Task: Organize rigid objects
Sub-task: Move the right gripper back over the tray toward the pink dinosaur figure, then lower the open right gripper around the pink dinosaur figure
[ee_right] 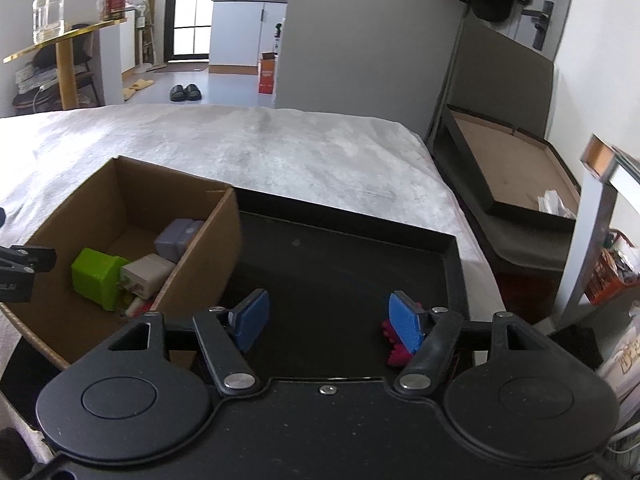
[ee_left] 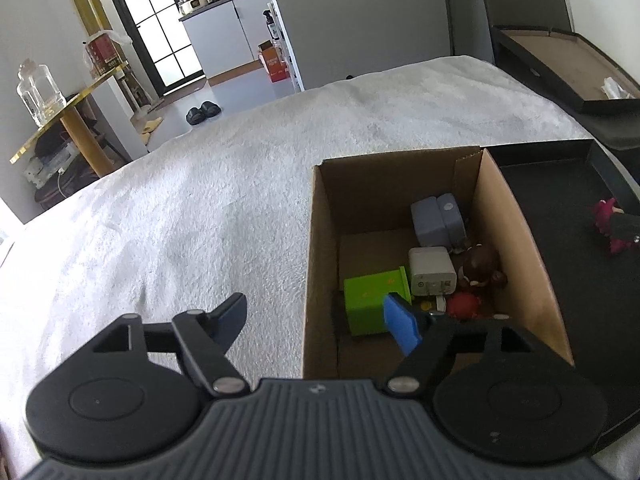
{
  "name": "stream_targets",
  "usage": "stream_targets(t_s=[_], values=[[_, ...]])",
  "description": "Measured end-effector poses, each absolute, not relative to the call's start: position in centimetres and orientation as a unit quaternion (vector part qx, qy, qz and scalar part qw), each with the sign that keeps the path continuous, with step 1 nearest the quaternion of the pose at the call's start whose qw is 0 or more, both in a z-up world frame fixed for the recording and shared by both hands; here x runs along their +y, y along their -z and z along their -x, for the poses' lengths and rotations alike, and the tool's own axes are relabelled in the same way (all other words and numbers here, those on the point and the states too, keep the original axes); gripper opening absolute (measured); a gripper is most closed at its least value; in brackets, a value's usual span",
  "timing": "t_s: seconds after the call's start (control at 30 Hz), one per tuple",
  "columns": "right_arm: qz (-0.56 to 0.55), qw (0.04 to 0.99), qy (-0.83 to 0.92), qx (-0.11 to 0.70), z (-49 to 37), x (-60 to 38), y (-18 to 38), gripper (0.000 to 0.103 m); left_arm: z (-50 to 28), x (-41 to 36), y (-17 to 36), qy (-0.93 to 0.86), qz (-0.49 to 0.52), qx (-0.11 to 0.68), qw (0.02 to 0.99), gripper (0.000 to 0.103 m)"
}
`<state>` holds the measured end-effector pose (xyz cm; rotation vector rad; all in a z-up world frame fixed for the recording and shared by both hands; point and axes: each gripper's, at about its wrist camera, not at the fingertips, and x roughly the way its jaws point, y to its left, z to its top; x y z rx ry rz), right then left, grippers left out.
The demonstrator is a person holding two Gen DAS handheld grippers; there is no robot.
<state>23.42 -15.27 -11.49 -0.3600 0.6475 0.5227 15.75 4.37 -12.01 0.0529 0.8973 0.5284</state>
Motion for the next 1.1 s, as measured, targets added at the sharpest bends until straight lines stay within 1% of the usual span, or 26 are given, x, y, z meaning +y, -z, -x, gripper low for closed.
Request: stream_targets(t_s=[0.2,0.6,0.83,0.93,1.1], values=[[0.164,0.902,-0.237,0.321,-24.7,-16.8,12.2,0.068,-16.4,4.0,12.3,-0.26,-0.033,0.432,0.863,0.077],[0.145,0.904,-0.228,0.331,-26.7,-19.2,14.0,0.068,-17.7,3.5,12.7,-0.279,-0.051,0.437,0.854,0.079],[0.134,0.901,-0.23,0.342,-28.3,-20.3,15.3,0.062,-18.5,3.2,13.1,-0.287,-0.064,0.444,0.846,0.08],[0.128,0.9,-0.231,0.348,-29.1,-20.6,15.9,0.058,-18.8,3.1,13.3,-0.29,-0.07,0.446,0.844,0.08],[0.124,0.897,-0.231,0.357,-30.2,-20.7,16.9,0.058,-19.2,3.1,13.7,-0.295,-0.075,0.453,0.838,0.08]])
